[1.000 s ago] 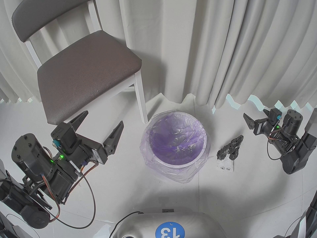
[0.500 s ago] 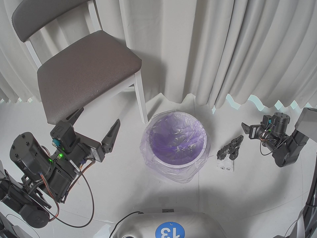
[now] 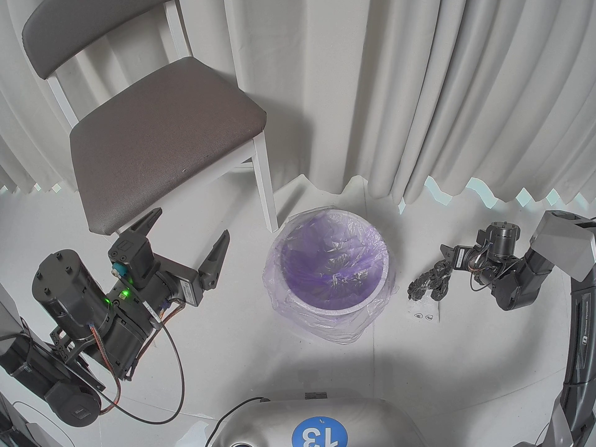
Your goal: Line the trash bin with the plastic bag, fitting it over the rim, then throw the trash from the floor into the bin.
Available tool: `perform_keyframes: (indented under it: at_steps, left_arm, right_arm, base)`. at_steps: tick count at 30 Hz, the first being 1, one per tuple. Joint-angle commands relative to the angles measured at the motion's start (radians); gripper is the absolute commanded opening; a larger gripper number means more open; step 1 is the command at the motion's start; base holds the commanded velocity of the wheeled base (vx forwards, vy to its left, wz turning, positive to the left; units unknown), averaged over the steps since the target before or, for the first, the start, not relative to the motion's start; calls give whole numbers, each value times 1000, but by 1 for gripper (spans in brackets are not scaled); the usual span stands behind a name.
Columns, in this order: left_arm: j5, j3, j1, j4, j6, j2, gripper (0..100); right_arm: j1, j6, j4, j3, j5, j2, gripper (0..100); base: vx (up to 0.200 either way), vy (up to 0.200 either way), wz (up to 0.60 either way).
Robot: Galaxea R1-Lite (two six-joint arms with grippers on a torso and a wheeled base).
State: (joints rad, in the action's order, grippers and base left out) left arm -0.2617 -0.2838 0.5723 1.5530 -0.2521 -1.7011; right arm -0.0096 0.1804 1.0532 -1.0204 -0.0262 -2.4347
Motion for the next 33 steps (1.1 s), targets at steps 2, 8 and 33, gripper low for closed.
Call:
perform_keyframes:
  at_steps: [2,8,33]
  left_arm:
    - [-2,0,3,15,-4,-12,100]
    - [-2,3,4,15,-4,-11,100]
    - [-2,9,4,15,-6,-15,100]
  right_arm:
    - [2,21,-18,-47,0,-64,100]
    - [3,60,-42,-58,9,-81,100]
    - [23,226,-84,-205,34,-219,100]
  base:
    - [0,0,0]
    - [0,0,0]
    - [0,0,0]
